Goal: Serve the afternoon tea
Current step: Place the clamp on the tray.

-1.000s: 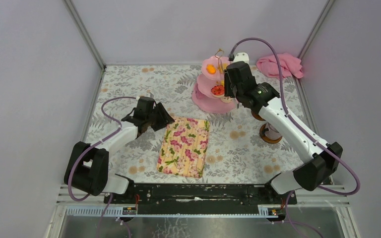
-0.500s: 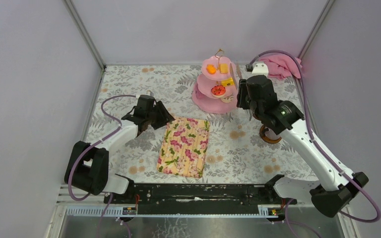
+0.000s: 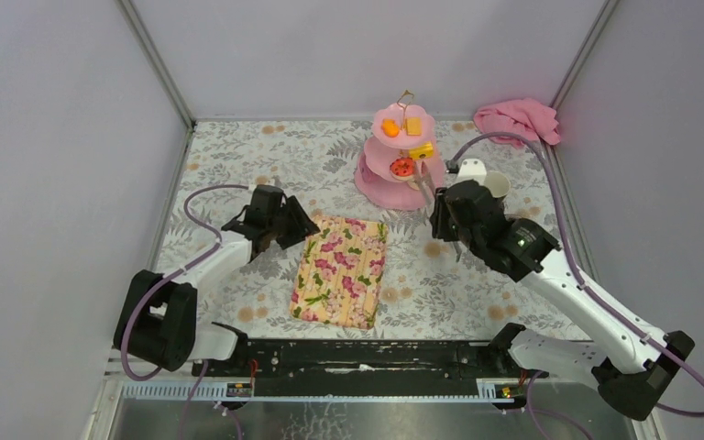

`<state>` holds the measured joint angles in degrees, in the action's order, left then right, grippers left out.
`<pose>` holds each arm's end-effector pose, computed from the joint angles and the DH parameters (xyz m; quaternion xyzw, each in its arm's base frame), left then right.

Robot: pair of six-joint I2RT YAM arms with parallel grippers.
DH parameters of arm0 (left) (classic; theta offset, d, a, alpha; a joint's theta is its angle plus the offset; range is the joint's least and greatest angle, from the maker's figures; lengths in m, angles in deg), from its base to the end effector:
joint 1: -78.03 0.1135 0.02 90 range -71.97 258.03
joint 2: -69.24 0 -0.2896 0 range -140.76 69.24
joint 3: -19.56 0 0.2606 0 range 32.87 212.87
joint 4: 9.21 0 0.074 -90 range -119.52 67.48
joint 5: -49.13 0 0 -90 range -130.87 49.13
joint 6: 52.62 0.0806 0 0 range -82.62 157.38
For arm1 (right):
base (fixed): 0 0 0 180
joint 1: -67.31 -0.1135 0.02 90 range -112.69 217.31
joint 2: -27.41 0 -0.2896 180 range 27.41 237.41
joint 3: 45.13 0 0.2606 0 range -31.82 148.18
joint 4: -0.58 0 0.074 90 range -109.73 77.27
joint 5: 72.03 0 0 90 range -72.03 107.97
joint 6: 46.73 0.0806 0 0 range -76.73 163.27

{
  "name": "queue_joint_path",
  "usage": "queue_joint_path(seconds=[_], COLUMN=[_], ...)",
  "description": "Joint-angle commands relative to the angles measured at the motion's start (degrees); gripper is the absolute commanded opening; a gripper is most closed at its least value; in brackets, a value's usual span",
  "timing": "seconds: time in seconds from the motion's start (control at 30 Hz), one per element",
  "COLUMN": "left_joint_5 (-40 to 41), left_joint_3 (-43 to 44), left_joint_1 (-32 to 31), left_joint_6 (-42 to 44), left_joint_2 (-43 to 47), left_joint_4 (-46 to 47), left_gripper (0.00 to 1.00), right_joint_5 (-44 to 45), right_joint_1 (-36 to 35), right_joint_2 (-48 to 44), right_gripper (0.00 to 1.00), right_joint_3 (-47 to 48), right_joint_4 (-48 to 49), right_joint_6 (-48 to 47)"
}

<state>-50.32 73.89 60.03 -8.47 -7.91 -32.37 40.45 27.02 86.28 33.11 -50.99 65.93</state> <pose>0.2836 -0.1061 0.1844 -0.1924 0.9042 -0.2623 0.2766 0.2043 0.1328 0.3687 -0.0385 0.8630 0.1020 0.4934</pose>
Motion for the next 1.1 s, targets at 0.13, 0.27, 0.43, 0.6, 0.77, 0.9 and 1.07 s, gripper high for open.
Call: queue_joint_path(seconds=[0.13, 0.27, 0.43, 0.6, 0.77, 0.9, 1.07], left_joint_5=[2.30, 2.73, 3.98, 5.82, 8.69, 10.15, 11.05], left_joint_3=[-3.90, -4.74, -4.76, -4.41, -6.46, -8.01, -8.36], left_joint_1=[-1.16, -1.16, -1.12, -1.14, -1.16, -1.23, -1.16], left_joint_6=[-1.22, -1.72, -2.76, -3.69, -5.33, -6.01, -5.28], left_joint_2=[2.50, 2.82, 4.26, 6.55, 9.41, 11.01, 11.56], left_joint_4=[2.05, 2.62, 2.82, 2.27, 3.16, 3.94, 3.91], left_gripper=[0.57, 0.57, 0.57, 0.57, 0.57, 0.57, 0.57], right_joint_5=[7.82, 9.61, 13.56, 13.65, 13.83, 13.70, 13.47], right_joint_1=[-11.28, -16.63, -25.79, -30.75, -33.39, -33.80, -33.80], right_joint_2=[-0.84, 1.12, 9.78, 18.14, 23.26, 26.82, 31.61], right_gripper=[0.35, 0.33, 0.33, 0.33, 0.33, 0.34, 0.37], right_joint_3=[-7.95, -10.31, -8.12, -6.60, -7.88, -8.06, -8.58], right_joint_4=[2.76, 4.22, 6.55, 12.63, 21.58, 25.49, 26.67], right_joint_6=[10.96, 14.03, 15.53, 15.80, 15.13, 14.96, 16.26])
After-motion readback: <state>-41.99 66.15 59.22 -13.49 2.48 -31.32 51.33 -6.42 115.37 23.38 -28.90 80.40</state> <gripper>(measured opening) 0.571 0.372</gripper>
